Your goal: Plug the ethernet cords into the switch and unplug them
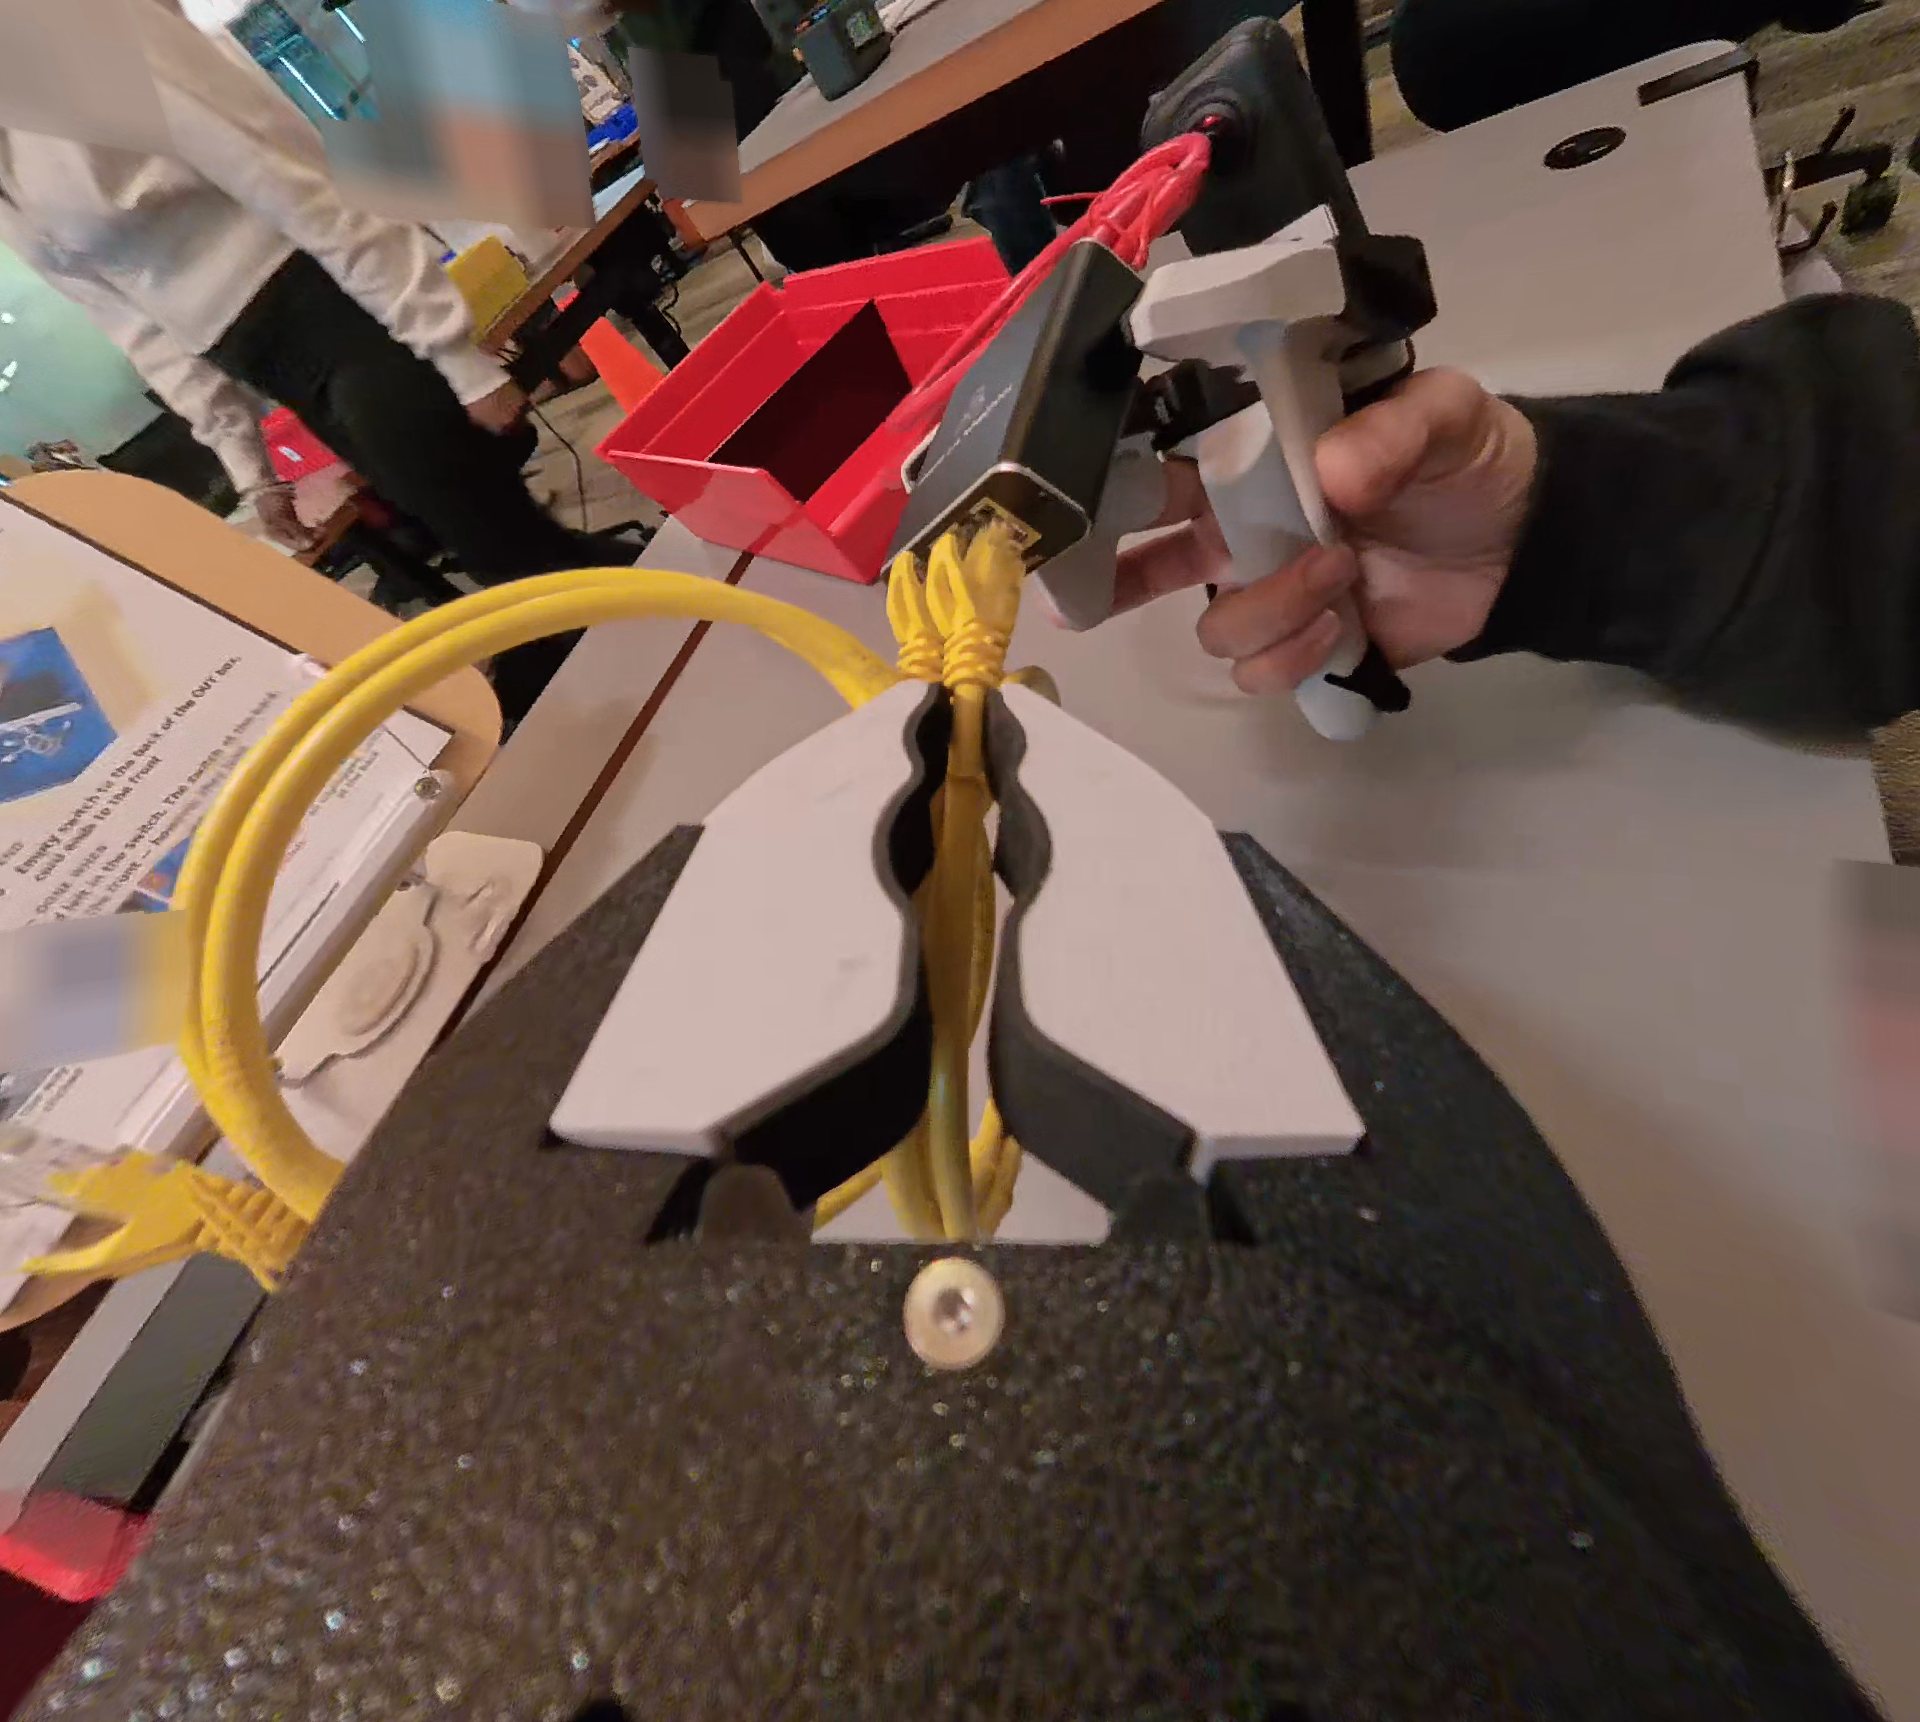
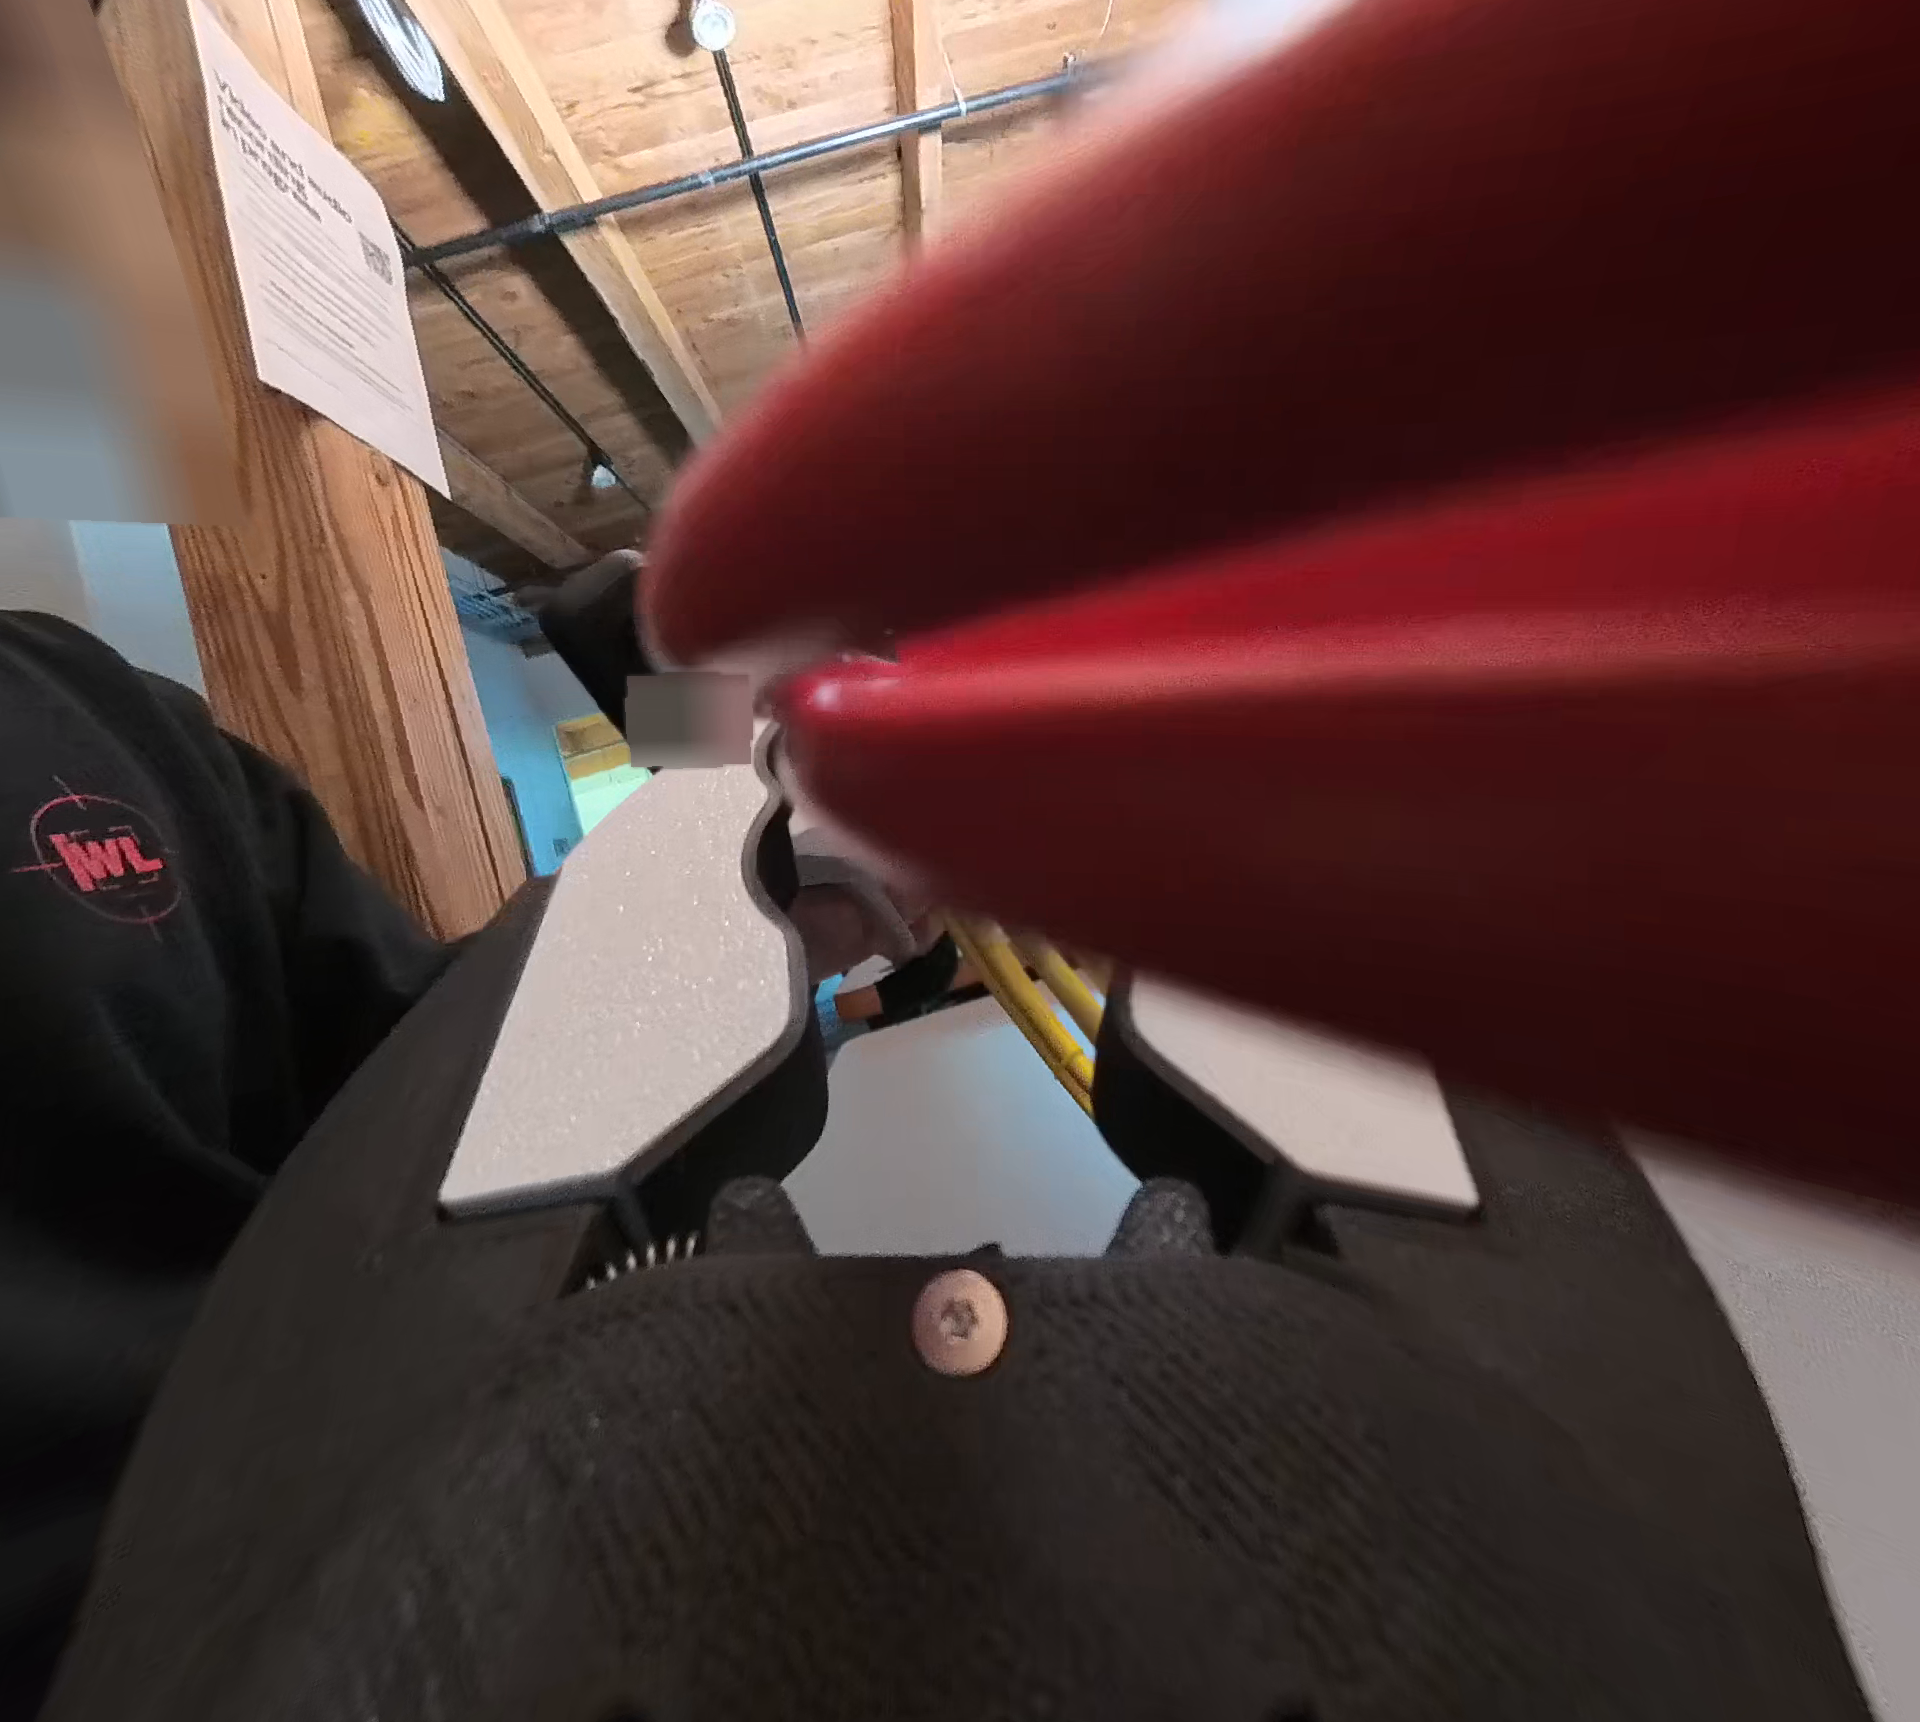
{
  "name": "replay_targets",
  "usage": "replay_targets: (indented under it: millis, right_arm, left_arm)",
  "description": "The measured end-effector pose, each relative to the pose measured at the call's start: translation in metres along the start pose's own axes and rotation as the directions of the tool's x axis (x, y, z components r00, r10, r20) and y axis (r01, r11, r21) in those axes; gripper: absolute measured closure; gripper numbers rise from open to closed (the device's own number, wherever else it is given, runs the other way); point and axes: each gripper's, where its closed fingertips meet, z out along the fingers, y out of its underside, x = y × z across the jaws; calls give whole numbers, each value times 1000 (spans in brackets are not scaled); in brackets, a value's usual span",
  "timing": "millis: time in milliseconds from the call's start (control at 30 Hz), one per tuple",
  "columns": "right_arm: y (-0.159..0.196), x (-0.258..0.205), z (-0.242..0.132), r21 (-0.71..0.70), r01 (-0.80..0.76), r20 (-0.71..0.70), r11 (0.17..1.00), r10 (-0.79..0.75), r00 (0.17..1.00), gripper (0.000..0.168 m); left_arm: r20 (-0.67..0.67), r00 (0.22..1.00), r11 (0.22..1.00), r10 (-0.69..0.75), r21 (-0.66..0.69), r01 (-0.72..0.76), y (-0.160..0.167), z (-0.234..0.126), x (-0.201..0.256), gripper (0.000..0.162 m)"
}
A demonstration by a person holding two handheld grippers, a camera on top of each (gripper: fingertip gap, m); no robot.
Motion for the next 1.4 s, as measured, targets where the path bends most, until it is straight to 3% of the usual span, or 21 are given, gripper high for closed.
replay_targets:
  millis: [33,233,400,600,967,1400]
  right_arm:
    - [-1,-1,0,16,9,6,1000,-9,1000,106]
    - [-8,-6,0,135,25,35,991,-30,999,106]
    - [-8,-7,-3,162,6,66,987,-17,998,106]
    - [-10,-12,-3,159,29,81,987,-42,996,105]
    - [-17,-14,-8,219,-3,118,976,-24,993,106]
    - [-17,-13,-10,226,-13,125,974,-16,992,106]
  left_arm:
    - [-13,1000,1000,-13,3,13,0,0,0,155]
    - [-84,977,979,-195,43,199,-8,1,5,155]
    - [-137,968,974,-212,48,221,-9,1,9,155]
    - [-307,867,908,-392,25,419,-15,-2,13,155]
    - [-414,758,823,-503,38,567,-18,2,25,154]
    - [-429,715,781,-552,34,623,-18,4,27,154]
